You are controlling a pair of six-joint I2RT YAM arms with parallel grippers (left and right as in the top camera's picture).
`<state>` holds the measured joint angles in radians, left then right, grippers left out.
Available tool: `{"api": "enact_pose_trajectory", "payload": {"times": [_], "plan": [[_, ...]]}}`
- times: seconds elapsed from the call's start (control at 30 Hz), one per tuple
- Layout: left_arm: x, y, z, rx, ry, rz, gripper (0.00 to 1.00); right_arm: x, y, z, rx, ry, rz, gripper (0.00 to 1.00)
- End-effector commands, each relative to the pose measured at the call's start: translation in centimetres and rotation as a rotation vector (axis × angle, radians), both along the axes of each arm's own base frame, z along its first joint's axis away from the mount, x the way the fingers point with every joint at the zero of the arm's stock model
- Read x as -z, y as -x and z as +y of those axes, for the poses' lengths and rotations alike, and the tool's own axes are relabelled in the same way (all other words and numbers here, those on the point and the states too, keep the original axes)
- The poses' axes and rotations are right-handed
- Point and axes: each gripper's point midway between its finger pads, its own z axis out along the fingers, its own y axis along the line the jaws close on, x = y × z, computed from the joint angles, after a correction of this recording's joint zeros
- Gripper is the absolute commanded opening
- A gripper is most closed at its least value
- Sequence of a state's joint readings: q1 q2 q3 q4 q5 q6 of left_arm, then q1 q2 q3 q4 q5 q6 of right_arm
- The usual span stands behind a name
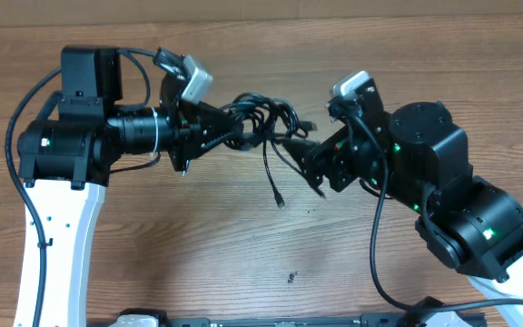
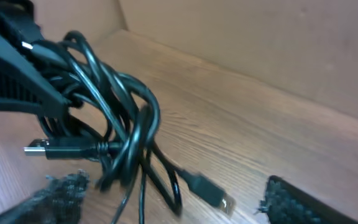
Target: Untangle cables
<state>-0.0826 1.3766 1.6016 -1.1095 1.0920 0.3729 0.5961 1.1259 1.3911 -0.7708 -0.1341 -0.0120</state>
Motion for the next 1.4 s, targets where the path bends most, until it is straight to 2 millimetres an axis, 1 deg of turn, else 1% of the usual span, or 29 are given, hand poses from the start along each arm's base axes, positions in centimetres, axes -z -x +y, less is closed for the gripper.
{"api": "enact_pose_trajectory", "payload": {"times": [0.0,0.13,0.2,0.3,0.33,0.4,0.43,0.5,0.53,0.57,0.6,0.73,0.77,0.8,0.83,0.87,0.97,1.07,1.17,1.23,1.3,1.37], "plan": [[-2.0,1.7,-0.7,0.127,0.063,-0.148,0.04,-0.6,1.0,1.0,-0.097,-0.007,-0.027,0.94],[-2.4,2.7,-1.8,0.195,0.085,-0.187,0.04,-0.3,1.8,2.2,-0.2,-0.004,-0.032,0.94],[-2.3,3.5,-2.9,0.238,0.077,-0.201,0.04,-0.1,1.7,2.5,-0.214,0.004,-0.032,0.94],[-2.3,4.2,-3.8,0.279,0.078,-0.214,0.05,0.1,1.6,2.6,-0.214,0.006,-0.029,0.94],[-2.2,4.4,-4.0,0.286,0.073,-0.216,0.04,0.1,1.6,2.6,-0.214,0.006,-0.029,0.93],[-1.9,4.3,-4.2,0.284,0.052,-0.221,0.04,0.1,1.6,2.6,-0.214,0.006,-0.029,0.81],[-1.7,4.2,-4.2,0.279,0.042,-0.222,0.04,0.1,1.6,2.6,-0.214,0.006,-0.028,0.7],[-1.6,4.1,-4.2,0.272,0.031,-0.222,0.04,0.1,1.6,2.6,-0.214,0.007,-0.028,0.39],[-1.6,4.1,-4.2,0.272,0.032,-0.222,0.04,0.1,1.6,2.6,-0.214,0.007,-0.028,0.19],[-1.6,4.1,-4.2,0.272,0.032,-0.223,0.04,0.1,1.6,2.6,-0.214,0.006,-0.028,0.11],[-1.6,4.1,-4.2,0.272,0.032,-0.224,0.04,0.1,1.6,2.6,-0.214,0.007,-0.028,0.04],[-1.6,4.0,-4.2,0.272,0.032,-0.228,0.04,0.1,1.6,2.6,-0.214,0.006,-0.028,0.04],[-1.6,4.0,-4.2,0.271,0.031,-0.23,0.07,0.1,1.6,2.6,-0.214,0.006,-0.028,0.04],[-1.6,3.9,-4.2,0.268,0.027,-0.231,0.29,0.1,1.6,2.6,-0.213,0.006,-0.028,0.04],[-1.5,3.8,-4.1,0.263,0.02,-0.231,0.61,0.1,1.5,2.5,-0.211,0.007,-0.028,0.04],[-1.3,3.7,-4.1,0.256,0.01,-0.231,1.0,0.1,1.5,2.5,-0.211,0.007,-0.029,0.04],[-0.4,2.8,-3.6,0.192,-0.046,-0.186,0.99,0.1,1.4,2.4,-0.202,0.009,-0.029,0.04],[0.4,1.6,-2.6,0.107,-0.099,-0.141,0.99,0.3,0.4,1.6,-0.111,0.005,-0.007,0.04],[0.1,1.0,-1.3,0.055,-0.103,-0.139,0.99,0.4,-0.7,0.5,-0.003,0.002,0.006,0.04],[-0.1,0.4,0.0,-0.003,-0.098,-0.12,1.0,0.3,-1.4,-0.2,0.064,-0.008,0.013,0.04],[-0.2,0.1,1.2,-0.049,-0.096,-0.106,1.0,0.0,-1.9,-0.7,0.117,-0.026,0.011,0.04],[-0.2,0.0,2.0,-0.074,-0.094,-0.088,0.99,-0.7,-2.3,-0.8,0.146,-0.062,0.002,0.04]]}}
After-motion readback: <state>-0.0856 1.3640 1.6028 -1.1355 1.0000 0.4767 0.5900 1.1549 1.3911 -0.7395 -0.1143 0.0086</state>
